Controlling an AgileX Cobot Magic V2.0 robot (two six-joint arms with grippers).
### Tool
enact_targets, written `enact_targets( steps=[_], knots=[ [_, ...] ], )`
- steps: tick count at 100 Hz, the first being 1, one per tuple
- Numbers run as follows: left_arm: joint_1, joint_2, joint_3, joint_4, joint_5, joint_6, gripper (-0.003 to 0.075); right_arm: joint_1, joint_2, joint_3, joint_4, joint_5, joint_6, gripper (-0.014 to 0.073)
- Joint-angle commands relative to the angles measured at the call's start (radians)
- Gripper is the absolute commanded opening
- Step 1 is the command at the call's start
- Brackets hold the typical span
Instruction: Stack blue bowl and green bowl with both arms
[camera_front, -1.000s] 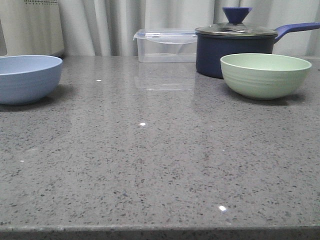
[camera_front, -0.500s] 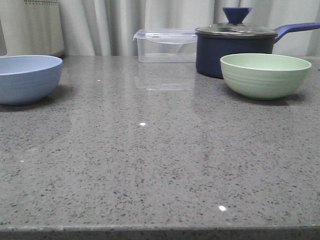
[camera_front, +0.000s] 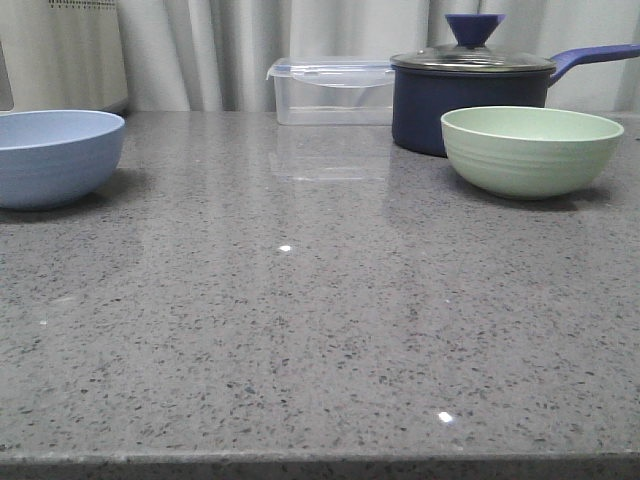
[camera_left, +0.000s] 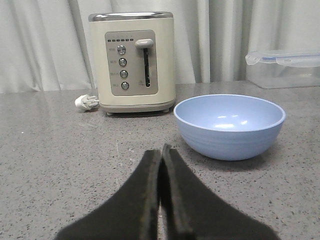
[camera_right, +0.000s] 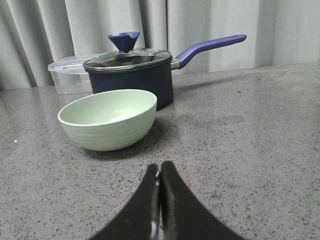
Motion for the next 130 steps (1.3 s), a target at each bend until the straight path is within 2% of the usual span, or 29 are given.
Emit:
enact_targets(
  steps=[1,20,50,66,88,99,111,121,130],
  knots=[
    [-0.002,-0.036,0.035,-0.007,-0.074,-0.006,-0.0020,-0.004,-0.019,-0.009,-0.005,-0.078,-0.009,-0.0067],
    [-0.002,-0.016,-0.055,-0.007,-0.051,-0.006,-0.0020,-0.004,-0.005,-0.088,-0.005,0.020,-0.009,-0.0072],
    [0.000,0.151,-0.335,-0.007,0.153,-0.006,-0.0020,-0.004,0.155,-0.314,-0.005,0.268,-0.009,-0.0072],
    [0.000,0.293,-0.484,-0.007,0.242,-0.006,-0.0020,-0.004,0.280,-0.431,-0.005,0.319,-0.009,-0.0072],
    [0.000,0.446,-0.613,-0.007,0.282,-0.006,-0.0020,-0.004,0.441,-0.539,-0.005,0.343,-0.009,-0.0060],
    [0.000,0.501,-0.647,-0.007,0.282,-0.006,-0.0020,-0.004,0.497,-0.575,-0.005,0.378,-0.009,0.0004],
    [0.000,0.535,-0.659,-0.007,0.282,-0.006,0.0008,-0.004,0.534,-0.590,-0.005,0.394,-0.009,0.0158],
    [0.000,0.538,-0.659,-0.007,0.280,-0.006,0.0122,-0.004,0.536,-0.590,-0.005,0.395,-0.009,0.0287],
    [0.000,0.538,-0.659,-0.007,0.280,-0.006,0.0253,-0.004,0.536,-0.590,-0.005,0.395,-0.009,0.0318]
  ],
)
